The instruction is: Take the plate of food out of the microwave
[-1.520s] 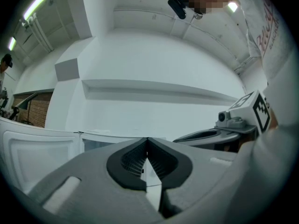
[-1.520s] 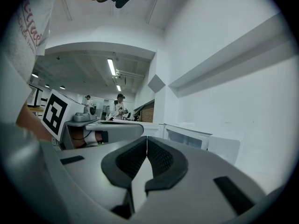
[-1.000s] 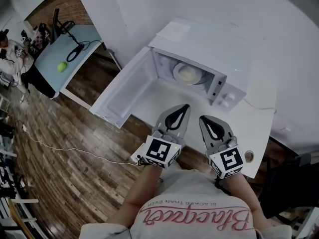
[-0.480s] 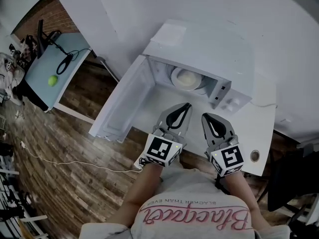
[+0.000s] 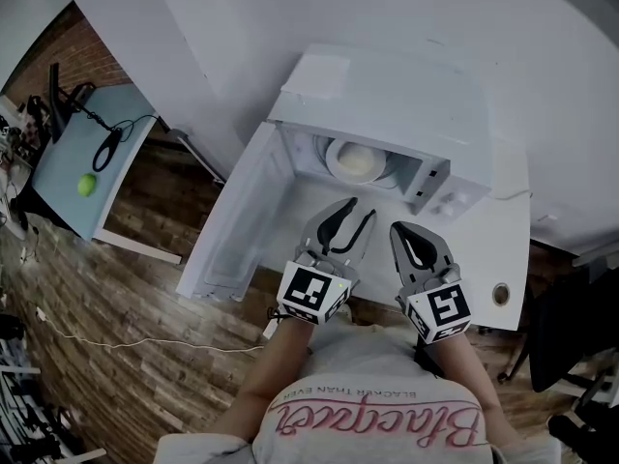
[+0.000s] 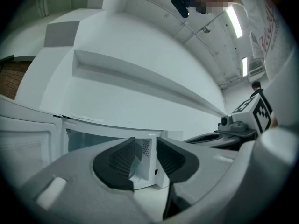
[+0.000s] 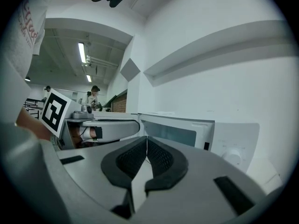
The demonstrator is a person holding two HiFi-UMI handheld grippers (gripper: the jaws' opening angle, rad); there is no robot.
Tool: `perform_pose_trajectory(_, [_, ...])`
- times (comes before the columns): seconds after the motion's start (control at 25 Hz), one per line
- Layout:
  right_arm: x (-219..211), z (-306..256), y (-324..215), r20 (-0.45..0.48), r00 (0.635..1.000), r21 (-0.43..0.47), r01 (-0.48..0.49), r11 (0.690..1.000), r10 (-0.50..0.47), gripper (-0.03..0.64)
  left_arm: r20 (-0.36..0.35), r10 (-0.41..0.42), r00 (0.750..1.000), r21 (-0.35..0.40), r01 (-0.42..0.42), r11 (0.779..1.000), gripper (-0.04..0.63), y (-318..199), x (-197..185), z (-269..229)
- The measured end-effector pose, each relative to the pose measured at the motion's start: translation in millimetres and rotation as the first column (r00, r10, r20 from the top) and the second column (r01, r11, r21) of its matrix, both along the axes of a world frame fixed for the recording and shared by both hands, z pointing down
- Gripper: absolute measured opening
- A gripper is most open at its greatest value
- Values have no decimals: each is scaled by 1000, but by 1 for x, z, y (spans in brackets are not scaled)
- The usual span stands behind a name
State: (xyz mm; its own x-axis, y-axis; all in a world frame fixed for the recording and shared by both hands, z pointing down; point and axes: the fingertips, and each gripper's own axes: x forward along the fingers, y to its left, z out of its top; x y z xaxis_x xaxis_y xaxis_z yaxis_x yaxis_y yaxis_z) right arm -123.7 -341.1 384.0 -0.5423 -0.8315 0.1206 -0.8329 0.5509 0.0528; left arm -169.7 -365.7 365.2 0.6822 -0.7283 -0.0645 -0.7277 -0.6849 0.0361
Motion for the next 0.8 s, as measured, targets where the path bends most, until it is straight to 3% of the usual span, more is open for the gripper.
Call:
perform_pose_trajectory(0.16, [-3, 4, -2, -7, 1000, -12, -6, 1000, 6, 12, -42, 10, 999, -42, -12, 999, 218, -7, -3, 4])
perform_pose_trajectory(0.28, [-6, 7, -6, -5, 1000, -14, 1, 1000, -1, 12, -58, 38, 998, -132, -46, 990, 230, -12, -4, 16])
perform_pose_trajectory(0.44, [-8, 10, -10, 13, 1000, -26, -7, 1000, 8, 12, -95, 61, 994, -261, -84, 962, 229, -20, -6, 31])
perform_pose_trajectory(0.64, [-15, 15, -16, 25, 1000, -41, 1, 999, 0, 12, -57, 67, 996, -208, -77, 975, 229, -25, -9, 30])
perform_pose_trajectory(0.8, [-17, 16, -20, 28, 1000, -43, 3, 999, -2, 12, -61, 36, 998, -217, -48, 975, 228, -35, -11, 39])
